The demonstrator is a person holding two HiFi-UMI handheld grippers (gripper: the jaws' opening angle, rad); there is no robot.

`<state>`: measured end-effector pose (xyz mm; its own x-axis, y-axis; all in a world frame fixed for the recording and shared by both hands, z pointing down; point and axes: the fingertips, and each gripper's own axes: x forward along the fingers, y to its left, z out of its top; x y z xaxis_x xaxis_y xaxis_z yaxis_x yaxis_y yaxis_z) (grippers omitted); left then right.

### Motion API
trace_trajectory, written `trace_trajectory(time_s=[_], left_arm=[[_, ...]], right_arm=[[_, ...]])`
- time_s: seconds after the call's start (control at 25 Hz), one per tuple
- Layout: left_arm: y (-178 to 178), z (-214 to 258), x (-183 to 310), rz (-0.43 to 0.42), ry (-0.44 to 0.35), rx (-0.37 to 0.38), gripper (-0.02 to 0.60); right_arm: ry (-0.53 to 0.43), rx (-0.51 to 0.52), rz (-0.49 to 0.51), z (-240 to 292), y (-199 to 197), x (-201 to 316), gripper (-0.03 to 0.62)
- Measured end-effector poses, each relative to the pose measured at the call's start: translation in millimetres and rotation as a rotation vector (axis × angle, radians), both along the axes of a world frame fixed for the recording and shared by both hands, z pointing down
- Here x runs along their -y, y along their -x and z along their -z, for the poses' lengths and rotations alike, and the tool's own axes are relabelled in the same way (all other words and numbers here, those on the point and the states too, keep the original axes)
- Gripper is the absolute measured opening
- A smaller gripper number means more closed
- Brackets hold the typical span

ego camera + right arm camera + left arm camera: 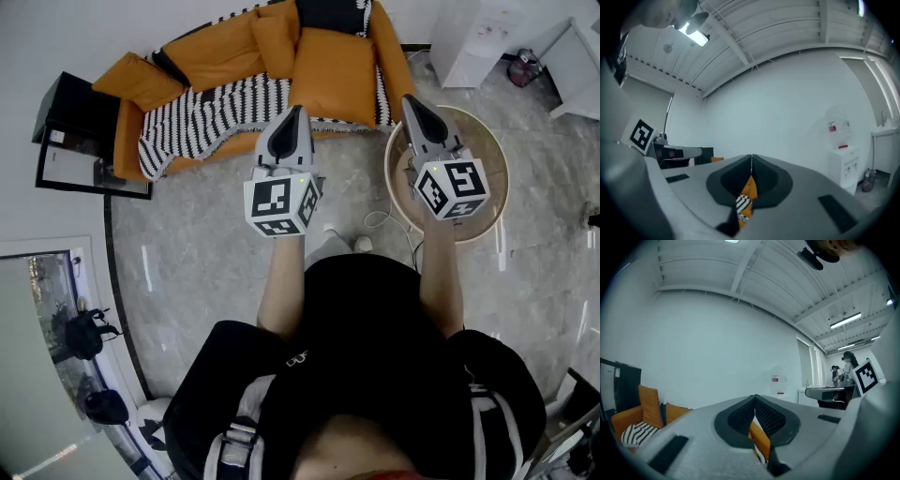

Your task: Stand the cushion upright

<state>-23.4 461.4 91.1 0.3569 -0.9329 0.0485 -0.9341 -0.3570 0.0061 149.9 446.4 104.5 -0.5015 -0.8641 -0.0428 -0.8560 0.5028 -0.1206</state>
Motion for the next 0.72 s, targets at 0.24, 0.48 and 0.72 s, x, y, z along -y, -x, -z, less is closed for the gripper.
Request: trace_trajectory(time_s=[0.24, 0.48, 0.72], left_arm=[[10.6, 0.4, 2.6, 0.023, 0.001, -0.005, 0.009], [22.5, 3.2, 7.7, 0.053, -0.011, -0.008, 0.011], [35.7, 0.8, 20.6, 0.081, -0.017, -0.021, 0.009]], right_arm=[[-0.032, 0.048, 0.002, 7.1, -2.4, 3.6, 0.012], [-0.036, 0.061, -0.011, 10.0, -10.1, 15.6, 0.012], [-0.041, 0.05, 0.01, 10.3, -4.4, 28.3, 0.012]])
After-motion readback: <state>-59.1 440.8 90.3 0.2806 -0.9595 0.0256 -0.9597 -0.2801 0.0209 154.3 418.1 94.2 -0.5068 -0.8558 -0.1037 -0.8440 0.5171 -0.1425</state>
